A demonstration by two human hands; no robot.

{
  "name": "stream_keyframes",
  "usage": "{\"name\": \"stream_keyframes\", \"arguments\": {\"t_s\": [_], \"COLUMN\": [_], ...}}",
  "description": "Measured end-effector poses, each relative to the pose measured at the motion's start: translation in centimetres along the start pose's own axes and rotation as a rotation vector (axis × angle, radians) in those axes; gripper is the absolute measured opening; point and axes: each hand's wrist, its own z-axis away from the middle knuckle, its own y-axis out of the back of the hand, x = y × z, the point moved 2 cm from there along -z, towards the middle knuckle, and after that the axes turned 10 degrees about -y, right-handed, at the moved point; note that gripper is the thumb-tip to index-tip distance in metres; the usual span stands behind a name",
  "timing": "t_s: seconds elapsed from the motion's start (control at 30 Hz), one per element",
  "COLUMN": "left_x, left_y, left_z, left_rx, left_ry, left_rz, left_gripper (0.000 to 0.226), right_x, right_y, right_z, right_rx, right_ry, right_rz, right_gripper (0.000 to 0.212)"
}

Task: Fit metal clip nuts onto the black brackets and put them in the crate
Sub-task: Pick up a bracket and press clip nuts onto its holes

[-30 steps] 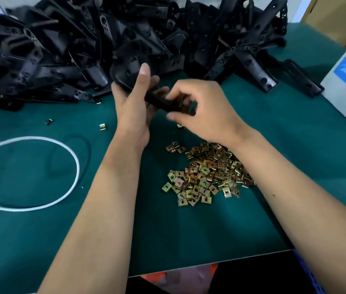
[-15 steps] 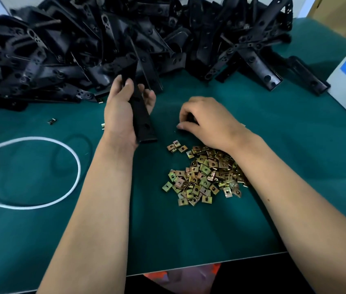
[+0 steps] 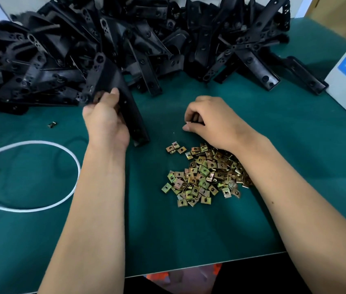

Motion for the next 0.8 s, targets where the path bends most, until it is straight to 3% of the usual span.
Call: {"name": "stream_keyframes", "arguments": {"t_s": [0.07,0.2,0.3,0.4,0.5,0.6,0.63,0.7,0.8], "left_x": [0.6,1.4,1.2,0.7,1.7,3.2,3.0,2.0,-0.3], "left_y": [-0.1,-0.5,-0.8,-0.7,-0.7,-1.9,-2.4,-3.0,-3.0], "left_z": [0.2,0.8,1.0,1.2,1.2,1.8,2.0,2.5,2.4], "left_rx": [-0.019,-0.067,-0.021,-0.021,-0.017,-0.208,-0.287,-0.42,-0.554], "left_ry": [0.042,0.059,-0.03,-0.073,-0.334,-0.831,-0.918,-0.923,-0.747], "left_rz": [0.052,0.129,0.007,-0.046,-0.234,-0.571,-0.658,-0.784,-0.846], "left_gripper": [0.02,0.008,0.001,0.012,0.009,0.008,0.011,0.02,0.025], "right_x": [0.0,0.1,0.2,0.5,0.6,0.3,0.3,0.4,0.8], "right_y": [-0.2,-0.4,0.1,0.5,0.3,0.1,0.2,0.6,1.4], "right_z": [-0.1,-0.2,-0.1,-0.1,-0.1,0.0,0.0,0.0,0.1], "right_rx": [0.039,0.094,0.031,-0.049,-0.02,0.019,0.021,-0.019,-0.108], "right_ry": [-0.003,-0.01,0.003,0.011,-0.001,0.019,0.022,0.022,0.014], "right_rz": [0.031,0.051,-0.006,-0.022,-0.002,0.022,0.03,0.04,0.002], "right_gripper": [0.011,0.015,0.017,0.023,0.018,0.015,0.016,0.022,0.024]}}
